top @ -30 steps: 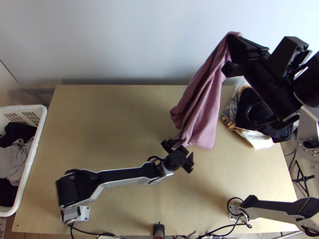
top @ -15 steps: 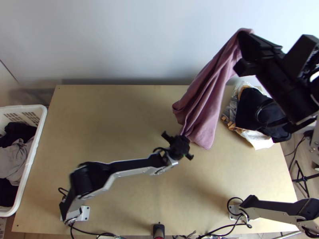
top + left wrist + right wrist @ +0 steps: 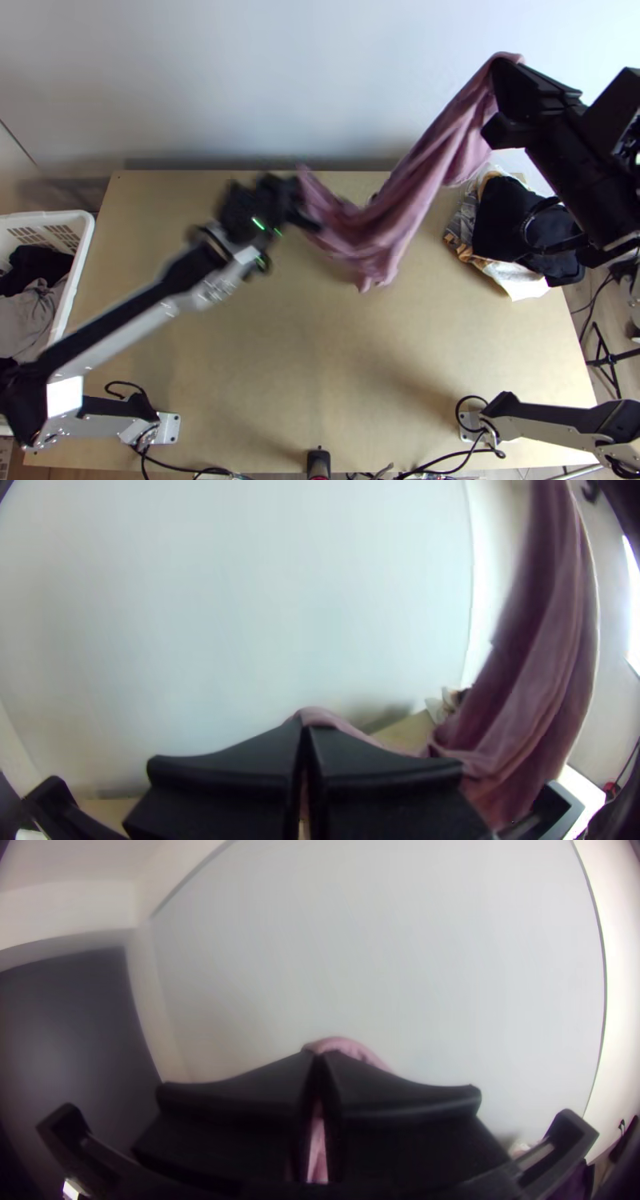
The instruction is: Fold the t-shirt
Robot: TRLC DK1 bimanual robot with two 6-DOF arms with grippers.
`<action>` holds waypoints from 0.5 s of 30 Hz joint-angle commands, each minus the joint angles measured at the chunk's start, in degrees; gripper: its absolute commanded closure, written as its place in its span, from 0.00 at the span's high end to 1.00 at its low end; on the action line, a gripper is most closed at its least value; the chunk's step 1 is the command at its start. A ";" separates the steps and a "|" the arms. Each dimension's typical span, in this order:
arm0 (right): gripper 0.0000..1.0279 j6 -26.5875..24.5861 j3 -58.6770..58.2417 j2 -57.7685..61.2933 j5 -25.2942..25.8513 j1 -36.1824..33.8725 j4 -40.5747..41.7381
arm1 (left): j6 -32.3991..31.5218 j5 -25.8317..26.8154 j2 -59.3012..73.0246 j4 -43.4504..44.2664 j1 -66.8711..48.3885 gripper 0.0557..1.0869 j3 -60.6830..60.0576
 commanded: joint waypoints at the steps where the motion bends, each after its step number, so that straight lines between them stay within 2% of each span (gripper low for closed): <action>1: 0.03 0.16 0.52 1.43 -0.07 0.16 1.50 | -0.14 5.23 6.62 -13.39 24.13 0.04 16.09; 3: 0.03 0.25 1.05 2.13 -0.07 0.69 1.76 | -5.33 7.69 13.39 -22.62 31.25 0.04 24.44; 5: 0.03 0.34 1.31 2.40 -0.07 0.78 1.85 | -9.37 11.03 16.29 -28.68 35.73 0.04 27.87; 7: 0.03 0.34 1.22 2.40 -0.07 0.78 1.76 | -11.92 13.14 16.38 -29.56 38.46 0.04 26.29; 11: 0.03 0.34 1.05 2.40 -0.07 1.22 1.68 | -12.54 13.40 17.17 -31.23 40.30 0.04 23.56; 13: 0.03 0.25 1.05 2.66 -0.07 1.57 1.68 | -12.54 15.33 17.25 -34.66 40.04 0.10 23.48; 15: 0.03 0.25 1.05 2.84 -0.07 1.74 1.68 | -13.06 15.77 16.11 -36.24 39.07 0.12 22.95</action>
